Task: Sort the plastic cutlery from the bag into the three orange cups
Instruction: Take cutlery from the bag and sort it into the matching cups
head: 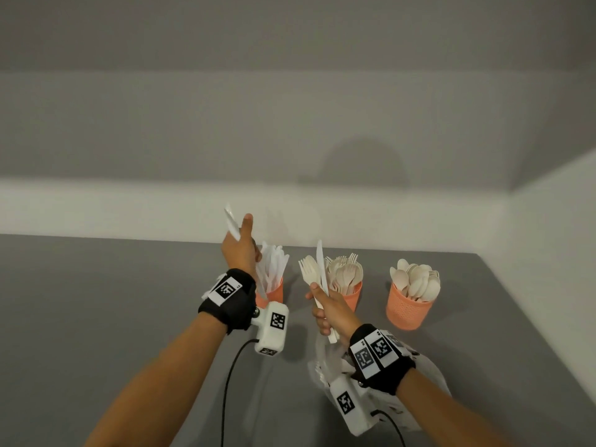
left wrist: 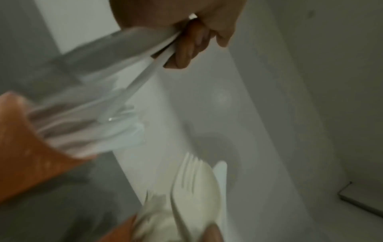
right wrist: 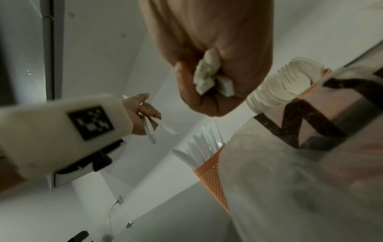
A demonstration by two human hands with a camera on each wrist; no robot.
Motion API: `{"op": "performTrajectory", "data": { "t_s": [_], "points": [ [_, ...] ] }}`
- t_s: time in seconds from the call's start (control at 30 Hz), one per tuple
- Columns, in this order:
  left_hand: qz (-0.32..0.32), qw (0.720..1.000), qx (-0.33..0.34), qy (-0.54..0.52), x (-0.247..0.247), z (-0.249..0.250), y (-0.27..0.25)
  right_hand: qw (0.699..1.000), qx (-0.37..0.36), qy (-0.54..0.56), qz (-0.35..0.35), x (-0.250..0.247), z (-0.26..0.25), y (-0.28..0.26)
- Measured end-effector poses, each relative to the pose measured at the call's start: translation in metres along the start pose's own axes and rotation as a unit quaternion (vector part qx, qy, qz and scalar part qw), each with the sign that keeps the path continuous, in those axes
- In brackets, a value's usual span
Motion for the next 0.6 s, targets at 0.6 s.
{"op": "performTrajectory", "data": {
  "t_s": [0.6],
  "points": [
    [-0.121, 0.955, 0.179, 0.202, 0.032, -0.045, 0.031, 0.998, 0.014, -0.006, 0.062, -0.021, 0.002, 0.015]
  ]
}}
Point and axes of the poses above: each hand's wrist, its own y-axis towards the middle knuckle, its own x-axis out of the palm, z = x × y, the point moved 8 cm from there along y, towards the middle knuckle, and after that the axes turned 4 degrees about z, right-handed, at the moved point
